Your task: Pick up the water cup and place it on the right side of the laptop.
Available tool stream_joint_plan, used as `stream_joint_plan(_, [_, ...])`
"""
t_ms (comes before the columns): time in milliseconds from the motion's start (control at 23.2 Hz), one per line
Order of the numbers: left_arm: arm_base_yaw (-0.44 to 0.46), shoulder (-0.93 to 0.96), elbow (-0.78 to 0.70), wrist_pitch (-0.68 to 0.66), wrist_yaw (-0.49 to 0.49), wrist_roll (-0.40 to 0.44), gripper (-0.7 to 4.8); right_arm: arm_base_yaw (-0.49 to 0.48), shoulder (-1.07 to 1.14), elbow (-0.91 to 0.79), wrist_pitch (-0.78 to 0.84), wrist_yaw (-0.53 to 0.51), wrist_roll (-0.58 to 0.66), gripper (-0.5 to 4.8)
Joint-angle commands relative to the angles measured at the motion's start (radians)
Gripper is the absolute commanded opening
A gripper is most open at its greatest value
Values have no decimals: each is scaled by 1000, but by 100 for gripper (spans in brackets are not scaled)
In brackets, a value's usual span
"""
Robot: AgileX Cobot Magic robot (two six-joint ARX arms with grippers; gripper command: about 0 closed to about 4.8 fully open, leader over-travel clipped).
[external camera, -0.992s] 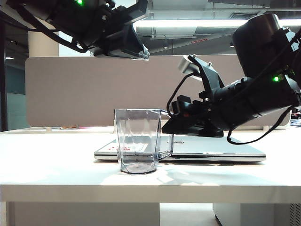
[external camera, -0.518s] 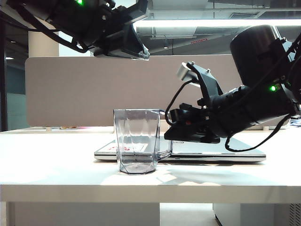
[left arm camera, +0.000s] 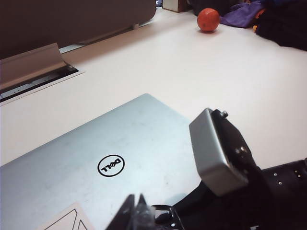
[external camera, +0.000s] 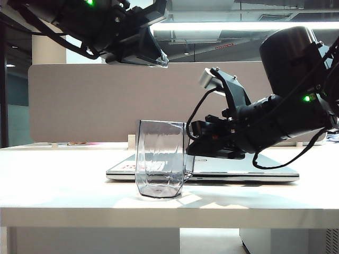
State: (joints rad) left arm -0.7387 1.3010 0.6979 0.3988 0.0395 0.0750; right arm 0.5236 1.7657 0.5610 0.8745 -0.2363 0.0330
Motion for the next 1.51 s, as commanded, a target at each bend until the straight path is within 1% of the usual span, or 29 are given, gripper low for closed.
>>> stream_joint_plan(43, [-1,-4,5,4,-2,4,-6,0,-31,3,18,-19,27,-2])
stream_joint_plan(173, [-1,-4,5,3,-3,4,-6,0,-101,3,-21,-20,16,-2])
stream_joint_plan(216, [-1,-4,5,4,-3,4,-6,-3,-145,3,-69,-13,-14,-1])
stream_joint_plan(259, [-1,-4,5,5,-8,4,-6,-3,-188,3,-132,21,-62,-2])
stream_joint_plan(345, [-1,-4,5,6,-30,4,-6,-4,-233,3,-201,78,-107,-2])
stream_joint_plan(475, [-1,-5,5,11,-45,3,-6,-20,-291,3,-267,163,-120,-2])
stream_joint_plan(518, [-1,-11,5,14,-44,3,-6,-41,-319,3,-281,183,-120,-2])
stream_joint_plan(561, [-1,-14,5,14,-44,3,-6,-55,-328,3,-281,183,-120,-2])
stream_joint_plan(690, [-1,-39,5,14,-45,3,-6,-138,-357,3,-280,182,-119,-1])
stream_joint_plan(777, [-1,-52,5,11,-47,3,-6,-204,-360,3,-281,182,-111,-2])
stream_joint_plan(1208, [-1,-61,5,-20,-47,4,-6,-418,-360,3,-288,182,-111,-2])
stream_joint_plan(1337, [-1,-61,5,-38,-47,4,-6,-512,-360,3,-303,182,-111,-2])
stream_joint_plan(1510, [-1,-60,5,-46,-47,4,-6,-560,-359,3,-322,165,-111,-2])
